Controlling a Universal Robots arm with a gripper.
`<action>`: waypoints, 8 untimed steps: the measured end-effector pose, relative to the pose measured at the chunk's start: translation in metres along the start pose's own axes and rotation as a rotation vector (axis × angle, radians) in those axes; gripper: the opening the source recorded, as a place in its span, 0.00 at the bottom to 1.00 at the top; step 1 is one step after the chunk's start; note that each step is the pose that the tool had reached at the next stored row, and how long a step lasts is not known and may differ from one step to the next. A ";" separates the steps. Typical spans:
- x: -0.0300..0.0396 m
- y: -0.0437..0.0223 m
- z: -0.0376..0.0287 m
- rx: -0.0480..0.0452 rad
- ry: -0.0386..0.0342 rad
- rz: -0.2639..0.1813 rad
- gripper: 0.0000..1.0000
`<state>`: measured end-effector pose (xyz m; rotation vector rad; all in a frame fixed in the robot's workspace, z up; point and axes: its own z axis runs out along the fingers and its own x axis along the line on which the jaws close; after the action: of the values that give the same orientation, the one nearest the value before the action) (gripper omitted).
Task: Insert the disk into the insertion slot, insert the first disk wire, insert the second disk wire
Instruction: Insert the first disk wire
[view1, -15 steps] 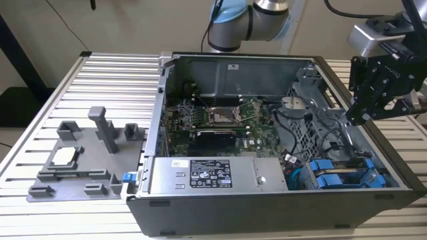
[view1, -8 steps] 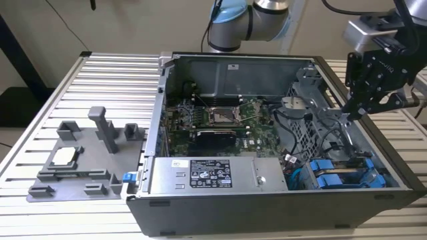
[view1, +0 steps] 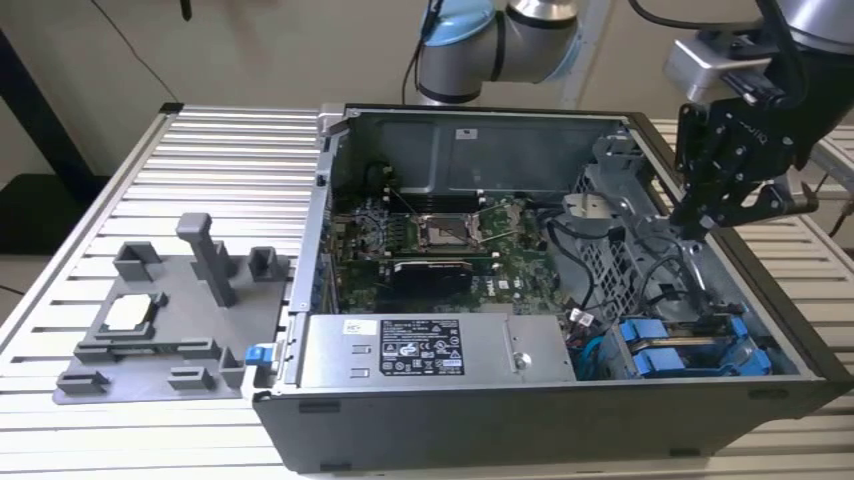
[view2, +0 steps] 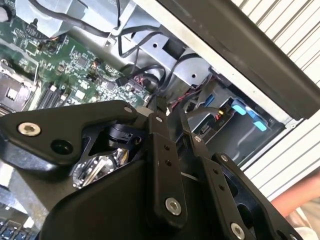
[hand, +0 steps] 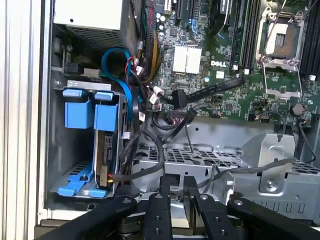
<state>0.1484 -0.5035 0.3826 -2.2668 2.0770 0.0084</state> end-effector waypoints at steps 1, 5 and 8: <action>-0.0005 0.0025 0.0000 0.0000 -0.0001 0.000 0.26; -0.0018 0.0127 -0.0005 0.0000 0.0000 0.000 0.26; -0.0029 0.0198 -0.0007 0.0000 -0.0001 0.000 0.26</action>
<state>0.1285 -0.5024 0.3826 -2.2667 2.0770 0.0085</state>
